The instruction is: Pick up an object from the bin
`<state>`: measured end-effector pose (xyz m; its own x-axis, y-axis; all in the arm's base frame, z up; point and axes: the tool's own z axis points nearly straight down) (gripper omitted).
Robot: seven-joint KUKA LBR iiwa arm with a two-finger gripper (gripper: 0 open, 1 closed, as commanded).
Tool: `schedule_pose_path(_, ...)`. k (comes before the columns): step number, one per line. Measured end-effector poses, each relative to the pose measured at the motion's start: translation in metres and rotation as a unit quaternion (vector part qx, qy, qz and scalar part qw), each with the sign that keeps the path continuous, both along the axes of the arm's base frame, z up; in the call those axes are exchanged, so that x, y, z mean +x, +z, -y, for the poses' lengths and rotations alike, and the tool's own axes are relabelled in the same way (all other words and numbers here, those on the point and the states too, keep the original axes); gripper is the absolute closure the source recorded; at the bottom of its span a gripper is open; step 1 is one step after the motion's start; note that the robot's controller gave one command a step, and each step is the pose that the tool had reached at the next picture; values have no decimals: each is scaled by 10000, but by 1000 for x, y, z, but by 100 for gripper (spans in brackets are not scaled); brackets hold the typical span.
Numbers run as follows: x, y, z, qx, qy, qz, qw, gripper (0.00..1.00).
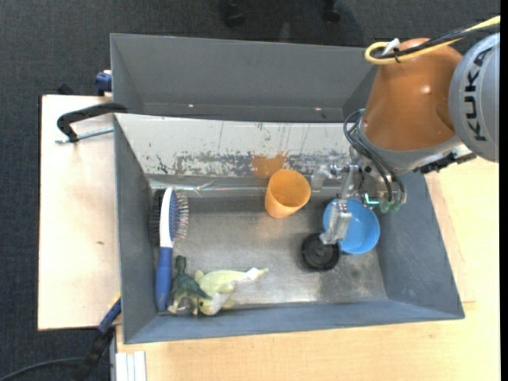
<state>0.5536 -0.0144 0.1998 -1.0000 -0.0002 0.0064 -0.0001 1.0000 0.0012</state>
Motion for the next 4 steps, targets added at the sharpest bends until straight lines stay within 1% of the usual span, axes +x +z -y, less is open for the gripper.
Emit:
schedule_pose_path(1, -12, -117, 68, 3, 1505, 19, 9886, 0)
schedule_pose_path(2, -31, -122, 67, 8, 3358, 33, 9419, 0)
schedule_pose_path(3, -31, -121, 67, 5, 3354, 43, 9421, 100)
schedule_pose_path(4, -31, -122, 66, 8, 3355, 41, 9420, 0)
